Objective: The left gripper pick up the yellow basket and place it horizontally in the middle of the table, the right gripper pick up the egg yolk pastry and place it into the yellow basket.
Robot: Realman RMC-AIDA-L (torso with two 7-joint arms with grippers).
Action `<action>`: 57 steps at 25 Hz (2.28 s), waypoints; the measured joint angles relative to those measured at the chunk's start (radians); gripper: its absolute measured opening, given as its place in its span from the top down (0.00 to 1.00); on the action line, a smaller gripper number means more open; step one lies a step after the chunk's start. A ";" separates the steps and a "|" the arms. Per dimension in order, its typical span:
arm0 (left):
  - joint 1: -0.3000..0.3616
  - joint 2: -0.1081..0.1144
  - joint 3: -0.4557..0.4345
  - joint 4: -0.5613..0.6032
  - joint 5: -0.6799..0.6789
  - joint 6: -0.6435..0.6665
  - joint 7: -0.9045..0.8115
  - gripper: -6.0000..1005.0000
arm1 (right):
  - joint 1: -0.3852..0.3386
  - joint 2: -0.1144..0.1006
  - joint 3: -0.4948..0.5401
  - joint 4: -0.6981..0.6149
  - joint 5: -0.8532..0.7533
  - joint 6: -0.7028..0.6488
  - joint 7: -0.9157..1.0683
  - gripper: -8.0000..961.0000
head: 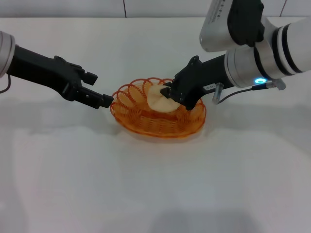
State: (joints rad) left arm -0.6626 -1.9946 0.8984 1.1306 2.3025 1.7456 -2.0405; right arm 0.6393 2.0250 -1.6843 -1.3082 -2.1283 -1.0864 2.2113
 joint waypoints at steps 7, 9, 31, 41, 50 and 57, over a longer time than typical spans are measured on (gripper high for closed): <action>0.002 0.000 -0.002 0.000 0.000 -0.001 0.001 0.13 | 0.009 0.000 -0.006 0.010 0.000 0.010 -0.002 0.87; 0.003 0.000 -0.002 0.000 0.000 -0.003 0.001 0.13 | 0.010 0.000 -0.007 0.010 0.000 0.010 -0.007 0.81; 0.032 0.007 -0.007 0.001 -0.028 -0.015 0.030 0.13 | -0.187 -0.009 0.092 -0.135 0.042 -0.058 -0.074 0.22; 0.090 0.012 -0.054 0.014 -0.093 -0.003 0.123 0.14 | -0.343 -0.013 0.279 -0.182 0.200 -0.257 -0.254 0.22; 0.121 0.008 -0.054 0.012 -0.161 0.010 0.206 0.14 | -0.373 -0.015 0.334 -0.164 0.247 -0.330 -0.333 0.22; 0.121 0.003 -0.050 0.008 -0.174 0.013 0.232 0.14 | -0.365 -0.016 0.332 -0.166 0.248 -0.340 -0.335 0.23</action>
State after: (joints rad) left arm -0.5415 -1.9916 0.8482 1.1386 2.1287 1.7588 -1.8086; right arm 0.2741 2.0095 -1.3522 -1.4738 -1.8806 -1.4266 1.8764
